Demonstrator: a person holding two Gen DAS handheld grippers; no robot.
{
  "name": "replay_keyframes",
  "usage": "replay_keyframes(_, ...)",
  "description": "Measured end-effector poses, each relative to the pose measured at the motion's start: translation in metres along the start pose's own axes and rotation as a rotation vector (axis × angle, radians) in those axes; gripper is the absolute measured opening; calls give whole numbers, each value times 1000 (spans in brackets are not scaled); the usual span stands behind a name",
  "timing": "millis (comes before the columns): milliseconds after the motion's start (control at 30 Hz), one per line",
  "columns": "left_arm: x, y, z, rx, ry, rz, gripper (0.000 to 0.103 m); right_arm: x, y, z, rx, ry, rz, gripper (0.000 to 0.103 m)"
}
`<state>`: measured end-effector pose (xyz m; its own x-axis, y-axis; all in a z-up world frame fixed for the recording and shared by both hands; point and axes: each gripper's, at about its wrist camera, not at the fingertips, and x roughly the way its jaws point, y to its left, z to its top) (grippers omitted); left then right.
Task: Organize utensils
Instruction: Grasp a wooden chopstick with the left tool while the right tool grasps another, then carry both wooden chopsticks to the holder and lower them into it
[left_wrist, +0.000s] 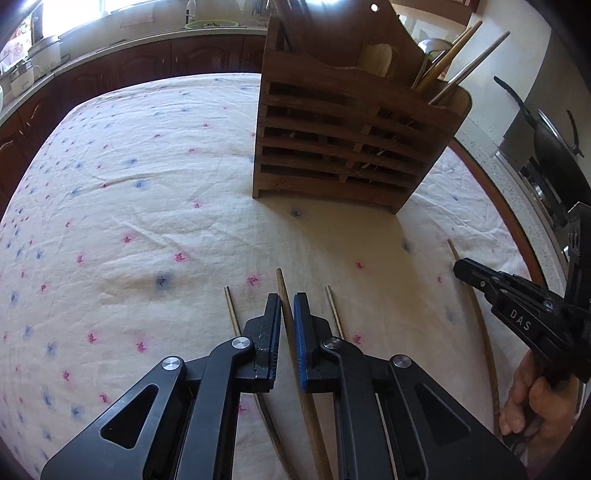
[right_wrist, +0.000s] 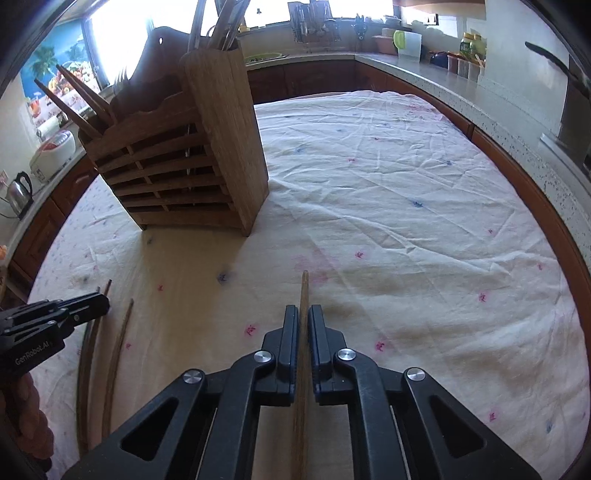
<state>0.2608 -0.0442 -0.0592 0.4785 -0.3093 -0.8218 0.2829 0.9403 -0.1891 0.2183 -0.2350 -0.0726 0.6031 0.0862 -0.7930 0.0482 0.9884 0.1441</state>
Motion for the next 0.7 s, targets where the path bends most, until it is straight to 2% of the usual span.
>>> replay_keyframes(167, -38, 1, -3, -21, -56, -80, 6, -34, 3, -2, 41, -59, 86, 5)
replay_keyframes(367, -99, 0, -10, -32, -158, -151, 5, -93, 10, -3, 41, -180, 142, 5)
replay_keyframes(700, -177, 4, -17, -29, -298, -226, 5, -180, 22, 3, 12, -372, 178, 5)
